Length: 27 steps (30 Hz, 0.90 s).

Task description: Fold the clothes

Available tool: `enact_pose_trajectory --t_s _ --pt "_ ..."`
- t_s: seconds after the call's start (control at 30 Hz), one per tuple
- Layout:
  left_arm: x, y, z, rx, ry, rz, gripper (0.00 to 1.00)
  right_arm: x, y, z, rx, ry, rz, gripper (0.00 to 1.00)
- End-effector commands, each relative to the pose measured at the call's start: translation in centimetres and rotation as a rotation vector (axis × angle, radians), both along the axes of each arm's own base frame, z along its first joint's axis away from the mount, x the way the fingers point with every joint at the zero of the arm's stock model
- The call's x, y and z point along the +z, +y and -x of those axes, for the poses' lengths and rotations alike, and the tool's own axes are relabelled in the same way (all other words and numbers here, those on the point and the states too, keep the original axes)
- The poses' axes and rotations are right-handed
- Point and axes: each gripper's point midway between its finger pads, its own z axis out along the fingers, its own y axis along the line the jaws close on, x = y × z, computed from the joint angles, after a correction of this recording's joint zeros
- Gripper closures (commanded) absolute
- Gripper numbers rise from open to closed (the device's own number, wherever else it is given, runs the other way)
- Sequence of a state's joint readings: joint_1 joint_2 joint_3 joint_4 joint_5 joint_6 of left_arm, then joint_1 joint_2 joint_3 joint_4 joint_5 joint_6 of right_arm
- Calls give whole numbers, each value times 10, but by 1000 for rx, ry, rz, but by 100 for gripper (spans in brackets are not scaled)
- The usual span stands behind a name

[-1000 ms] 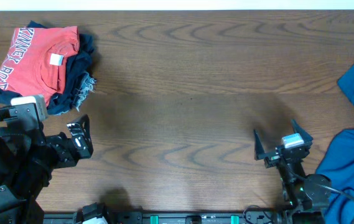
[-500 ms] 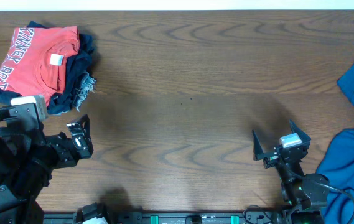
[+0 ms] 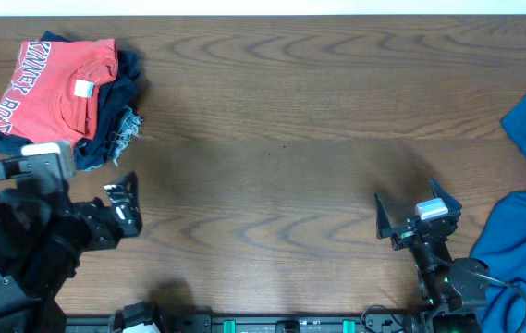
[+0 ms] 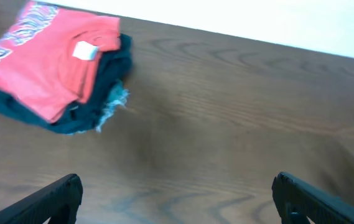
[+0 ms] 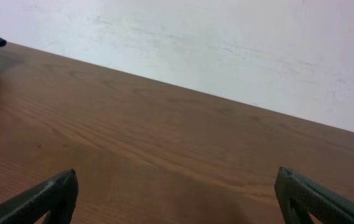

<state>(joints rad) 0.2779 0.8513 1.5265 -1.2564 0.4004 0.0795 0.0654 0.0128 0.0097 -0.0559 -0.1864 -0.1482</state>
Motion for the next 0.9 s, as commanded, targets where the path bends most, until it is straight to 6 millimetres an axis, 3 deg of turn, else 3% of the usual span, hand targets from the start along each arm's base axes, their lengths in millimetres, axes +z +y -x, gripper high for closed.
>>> enact_pose_trajectory --t_s 0.0,0.2,0.37,0.47,0.87 --pt "5 -12 8 -69 -30 -41 2 -1 -1 0 -2 -6 13 1" --pt "-4 -17 7 -114 -52 -146 2 -1 -1 0 -2 -6 13 1" --pt "10 -23 -13 -125 -267 -176 2 -1 -1 0 -2 -6 13 1" --pt "8 -23 -18 -114 -367 -179 2 -1 -1 0 -2 -6 13 1" --pt "-57 -15 -13 -46 -632 -191 2 -1 -1 0 -2 -6 13 1"
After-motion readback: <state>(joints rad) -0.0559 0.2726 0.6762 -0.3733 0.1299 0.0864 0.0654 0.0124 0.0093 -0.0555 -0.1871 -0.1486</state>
